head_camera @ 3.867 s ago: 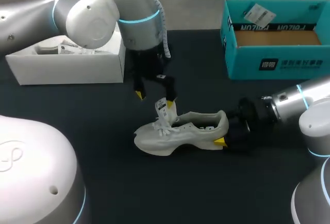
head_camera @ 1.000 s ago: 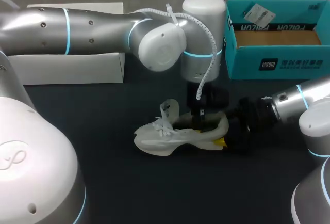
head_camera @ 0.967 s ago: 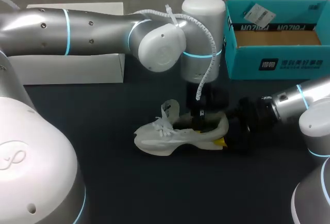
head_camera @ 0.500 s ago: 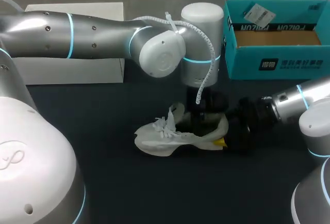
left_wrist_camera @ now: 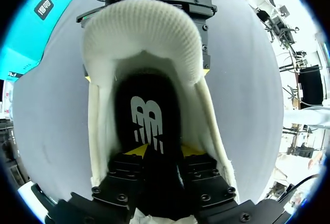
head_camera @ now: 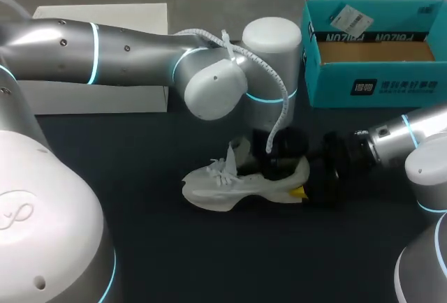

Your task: Take the shoe out of the shoebox, open the shoe tongue, remove and reinsert the insole, then place the shoe into the shoebox

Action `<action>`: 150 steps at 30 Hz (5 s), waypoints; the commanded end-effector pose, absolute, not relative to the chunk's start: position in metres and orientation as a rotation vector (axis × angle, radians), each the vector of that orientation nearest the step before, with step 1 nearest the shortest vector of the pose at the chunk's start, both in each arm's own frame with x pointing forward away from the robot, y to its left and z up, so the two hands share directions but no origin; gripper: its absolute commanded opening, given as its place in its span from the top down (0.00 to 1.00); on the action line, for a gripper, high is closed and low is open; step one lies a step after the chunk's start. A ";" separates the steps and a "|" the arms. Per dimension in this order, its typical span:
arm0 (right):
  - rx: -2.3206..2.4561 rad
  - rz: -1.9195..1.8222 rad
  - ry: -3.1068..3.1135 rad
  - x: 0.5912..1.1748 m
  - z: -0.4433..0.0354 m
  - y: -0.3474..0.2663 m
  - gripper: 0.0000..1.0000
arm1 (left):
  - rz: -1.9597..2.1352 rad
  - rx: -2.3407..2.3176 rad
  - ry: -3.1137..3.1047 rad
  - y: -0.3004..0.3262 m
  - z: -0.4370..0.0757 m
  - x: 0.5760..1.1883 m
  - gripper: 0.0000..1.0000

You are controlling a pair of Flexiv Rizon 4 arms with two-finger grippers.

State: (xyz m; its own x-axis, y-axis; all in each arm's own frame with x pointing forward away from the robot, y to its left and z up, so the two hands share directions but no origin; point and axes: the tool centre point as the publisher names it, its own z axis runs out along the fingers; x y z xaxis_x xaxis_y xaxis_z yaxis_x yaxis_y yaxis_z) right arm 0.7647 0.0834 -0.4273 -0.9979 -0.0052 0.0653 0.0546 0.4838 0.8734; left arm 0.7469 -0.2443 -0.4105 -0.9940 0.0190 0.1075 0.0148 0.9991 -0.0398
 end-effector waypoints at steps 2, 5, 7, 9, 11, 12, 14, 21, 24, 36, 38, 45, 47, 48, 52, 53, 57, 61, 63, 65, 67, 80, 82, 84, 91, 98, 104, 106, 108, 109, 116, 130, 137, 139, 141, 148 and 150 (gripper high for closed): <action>-0.047 -1.563 -2.657 0.763 -0.432 0.086 1.00 | 0.081 0.011 -3.135 -0.245 -0.435 0.742 0.86; -0.047 -1.563 -2.657 0.763 -0.432 0.086 1.00 | 0.075 0.028 -3.163 -0.244 -0.436 0.743 1.00; -0.047 -1.563 -2.657 0.763 -0.432 0.086 1.00 | 0.088 0.038 -3.179 -0.242 -0.432 0.743 1.00; -0.047 -1.563 -2.657 0.763 -0.432 0.086 1.00 | 0.114 0.067 -3.200 -0.239 -0.425 0.744 1.00; -0.047 -1.563 -2.657 0.763 -0.432 0.086 1.00 | 0.158 0.096 -3.203 -0.236 -0.416 0.747 1.00; -0.047 -1.563 -2.657 0.763 -0.432 0.086 1.00 | 0.172 0.107 -3.207 -0.234 -0.411 0.748 1.00; -0.047 -1.563 -2.657 0.763 -0.432 0.086 1.00 | 0.202 0.117 -3.205 -0.231 -0.402 0.750 1.00; -0.047 -1.563 -2.657 0.763 -0.432 0.086 1.00 | 0.310 0.145 -3.193 -0.224 -0.379 0.754 1.00; -0.047 -1.563 -2.657 0.763 -0.432 0.086 1.00 | 0.358 0.151 -3.161 -0.221 -0.372 0.754 1.00; -0.047 -1.563 -2.657 0.763 -0.432 0.086 1.00 | 0.590 0.129 -2.939 -0.215 -0.344 0.755 1.00; -0.047 -1.563 -2.657 0.763 -0.432 0.086 1.00 | 0.629 0.118 -2.891 -0.214 -0.339 0.756 1.00; -0.047 -1.563 -2.657 0.763 -0.432 0.086 1.00 | 0.707 0.062 -2.785 -0.231 -0.331 0.754 1.00; -0.047 -1.563 -2.657 0.763 -0.432 0.086 1.00 | 0.729 0.054 -2.770 -0.238 -0.328 0.753 1.00; -0.047 -1.563 -2.657 0.763 -0.432 0.086 1.00 | 0.744 0.048 -2.754 -0.240 -0.326 0.753 1.00; -0.047 -1.563 -2.657 0.763 -0.432 0.086 1.00 | 0.771 0.028 -2.742 -0.248 -0.321 0.751 1.00; -0.047 -1.563 -2.657 0.763 -0.432 0.086 1.00 | 0.773 0.026 -2.741 -0.249 -0.321 0.751 1.00; -0.047 -1.563 -2.657 0.763 -0.432 0.086 1.00 | 0.760 0.010 -2.731 -0.252 -0.326 0.749 0.67; -0.047 -1.563 -2.657 0.763 -0.432 0.086 1.00 | 0.753 0.011 -2.732 -0.249 -0.329 0.747 0.50; -0.047 -1.563 -2.657 0.763 -0.432 0.086 1.00 | 0.749 0.018 -2.748 -0.247 -0.330 0.747 0.45; -0.047 -1.563 -2.657 0.763 -0.432 0.086 1.00 | 0.744 0.022 -2.752 -0.246 -0.333 0.748 0.49; -0.047 -1.563 -2.657 0.763 -0.432 0.086 1.00 | 0.740 0.027 -2.758 -0.245 -0.336 0.747 0.52; -0.047 -1.563 -2.657 0.763 -0.432 0.086 1.00 | 0.809 -0.009 -2.874 -0.252 -0.342 0.734 0.55; -0.047 -1.563 -2.657 0.763 -0.432 0.086 1.00 | 0.808 -0.015 -2.901 -0.254 -0.344 0.732 0.55; -0.047 -1.563 -2.657 0.763 -0.432 0.086 1.00 | 0.805 -0.015 -2.912 -0.256 -0.347 0.731 0.56; -0.047 -1.563 -2.657 0.763 -0.432 0.086 1.00 | 0.814 0.032 -2.923 -0.259 -0.351 0.735 0.69; -0.047 -1.563 -2.657 0.763 -0.432 0.086 1.00 | 0.831 0.078 -2.939 -0.257 -0.347 0.739 0.98; -0.047 -1.563 -2.657 0.763 -0.432 0.086 1.00 | 0.875 0.090 -2.920 -0.252 -0.339 0.736 1.00; -0.047 -1.563 -2.657 0.763 -0.432 0.086 1.00 | 0.887 0.081 -2.909 -0.251 -0.336 0.734 1.00; -0.047 -1.563 -2.657 0.763 -0.432 0.086 1.00 | 0.917 0.063 -2.871 -0.251 -0.330 0.734 1.00; -0.047 -1.563 -2.657 0.763 -0.432 0.086 1.00 | 0.935 0.055 -2.854 -0.252 -0.328 0.734 1.00; -0.047 -1.563 -2.657 0.763 -0.432 0.086 1.00 | 0.994 0.020 -2.766 -0.256 -0.319 0.736 1.00; -0.047 -1.563 -2.657 0.763 -0.432 0.086 1.00 | 0.947 0.040 -2.798 -0.261 -0.332 0.740 0.69; -0.047 -1.563 -2.657 0.763 -0.432 0.086 1.00 | 0.928 0.048 -2.808 -0.261 -0.338 0.740 0.73; -0.047 -1.563 -2.657 0.763 -0.432 0.086 1.00 | 0.924 0.046 -2.810 -0.261 -0.338 0.739 0.72; -0.047 -1.563 -2.657 0.763 -0.432 0.086 1.00 | 0.921 0.044 -2.815 -0.260 -0.339 0.738 0.71; -0.047 -1.563 -2.657 0.763 -0.432 0.086 1.00 | 0.908 0.032 -2.811 -0.260 -0.343 0.734 0.62; -0.047 -1.563 -2.657 0.763 -0.432 0.086 1.00 | 0.904 0.026 -2.810 -0.260 -0.343 0.732 0.63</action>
